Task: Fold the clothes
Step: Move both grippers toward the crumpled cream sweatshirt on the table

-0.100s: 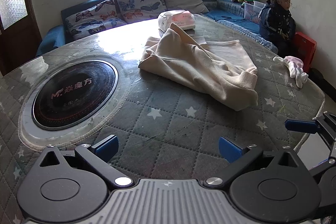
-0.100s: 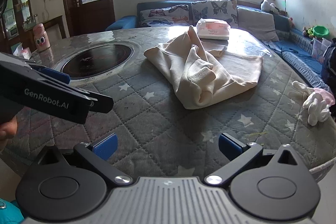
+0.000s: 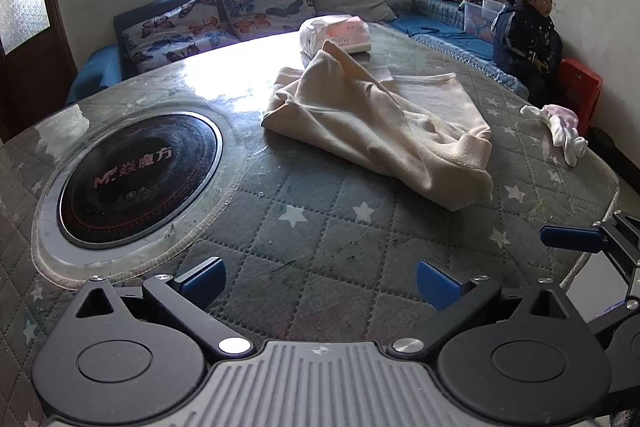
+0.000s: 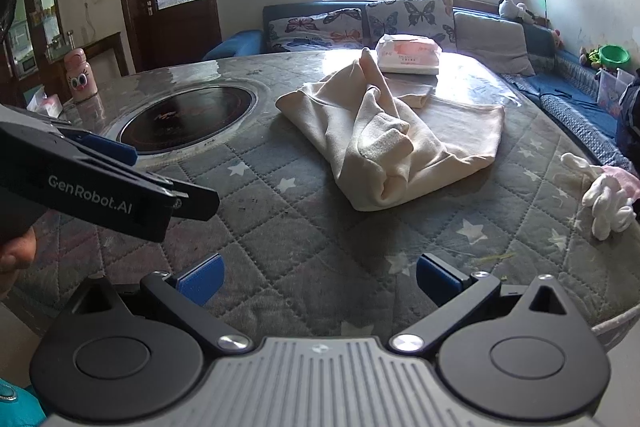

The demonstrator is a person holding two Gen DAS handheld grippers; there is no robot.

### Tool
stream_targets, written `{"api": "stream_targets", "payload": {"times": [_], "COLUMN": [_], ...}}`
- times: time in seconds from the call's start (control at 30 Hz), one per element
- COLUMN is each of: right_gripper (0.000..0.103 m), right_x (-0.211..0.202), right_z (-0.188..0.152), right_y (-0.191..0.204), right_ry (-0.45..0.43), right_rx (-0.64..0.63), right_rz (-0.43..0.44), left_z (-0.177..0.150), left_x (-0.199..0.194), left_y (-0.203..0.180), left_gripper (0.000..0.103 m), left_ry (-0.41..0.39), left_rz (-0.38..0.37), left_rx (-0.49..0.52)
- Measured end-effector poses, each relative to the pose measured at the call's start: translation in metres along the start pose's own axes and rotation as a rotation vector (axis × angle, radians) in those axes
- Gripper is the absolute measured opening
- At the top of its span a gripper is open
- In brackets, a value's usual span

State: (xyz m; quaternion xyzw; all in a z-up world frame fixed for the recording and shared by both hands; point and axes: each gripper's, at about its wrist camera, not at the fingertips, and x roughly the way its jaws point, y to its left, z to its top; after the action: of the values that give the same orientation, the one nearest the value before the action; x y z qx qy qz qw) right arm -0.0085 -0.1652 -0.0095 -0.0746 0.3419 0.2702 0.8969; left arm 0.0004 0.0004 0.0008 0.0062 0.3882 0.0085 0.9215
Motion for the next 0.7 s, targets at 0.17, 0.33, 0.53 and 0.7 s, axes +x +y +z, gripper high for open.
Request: {"api": "stream_targets", "payload": {"times": [0.17,0.33,0.53,0.7], "right_gripper": [0.103,0.103,0.103,0.103], "right_x": [0.007,0.011,0.018,0.022], "right_z": [0.006,0.012,0.016,0.016], "right_y": [-0.008,-0.013,-0.012,-0.011], "right_ry": [0.002,0.005,0.031,0.045], "right_rx": [0.028,0.041,0.032,0.027], "right_rz": [0.014,0.016,0.008,-0.002], "left_z": [0.009,0.018,0.021,0.022], "left_x": [0.009,0.018,0.024,0.028], "left_y": [0.002,0.007,0.009,0.007], "left_gripper": [0.103,0.103,0.103,0.103], "left_ry": [0.036,0.043,0.043,0.056], "left_rz": [-0.027,0.007,0.021,0.028], "left_rx": [-0.001,0.0,0.001,0.008]}}
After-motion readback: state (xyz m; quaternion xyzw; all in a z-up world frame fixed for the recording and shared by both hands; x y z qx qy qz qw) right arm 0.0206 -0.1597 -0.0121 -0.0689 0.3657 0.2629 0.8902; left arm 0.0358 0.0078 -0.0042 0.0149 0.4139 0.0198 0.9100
